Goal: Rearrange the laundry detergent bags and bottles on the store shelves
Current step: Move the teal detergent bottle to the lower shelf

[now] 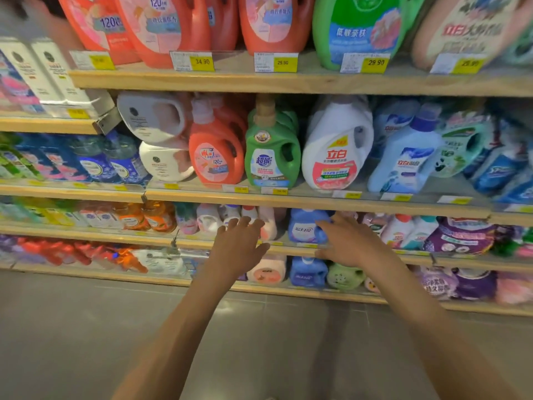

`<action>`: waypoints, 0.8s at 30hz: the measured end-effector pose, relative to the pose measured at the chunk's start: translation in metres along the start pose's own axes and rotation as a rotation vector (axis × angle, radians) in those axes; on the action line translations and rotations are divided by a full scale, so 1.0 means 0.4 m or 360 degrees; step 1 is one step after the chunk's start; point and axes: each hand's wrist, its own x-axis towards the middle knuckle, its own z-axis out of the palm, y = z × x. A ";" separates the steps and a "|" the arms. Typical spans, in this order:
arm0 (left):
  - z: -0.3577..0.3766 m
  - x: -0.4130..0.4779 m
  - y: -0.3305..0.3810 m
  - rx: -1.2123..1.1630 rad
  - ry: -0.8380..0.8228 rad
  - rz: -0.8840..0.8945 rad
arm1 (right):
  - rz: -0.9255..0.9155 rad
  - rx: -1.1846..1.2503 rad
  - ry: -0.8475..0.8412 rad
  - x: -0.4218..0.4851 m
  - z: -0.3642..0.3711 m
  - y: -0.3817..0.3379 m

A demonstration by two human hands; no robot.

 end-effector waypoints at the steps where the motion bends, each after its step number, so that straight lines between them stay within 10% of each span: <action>1: -0.003 -0.009 0.018 0.0033 0.0023 0.0011 | 0.0010 0.0004 0.0002 -0.021 -0.001 0.008; 24: -0.075 -0.155 0.815 0.0133 0.0157 0.0368 | 0.0248 0.0101 0.0242 -0.607 0.028 0.590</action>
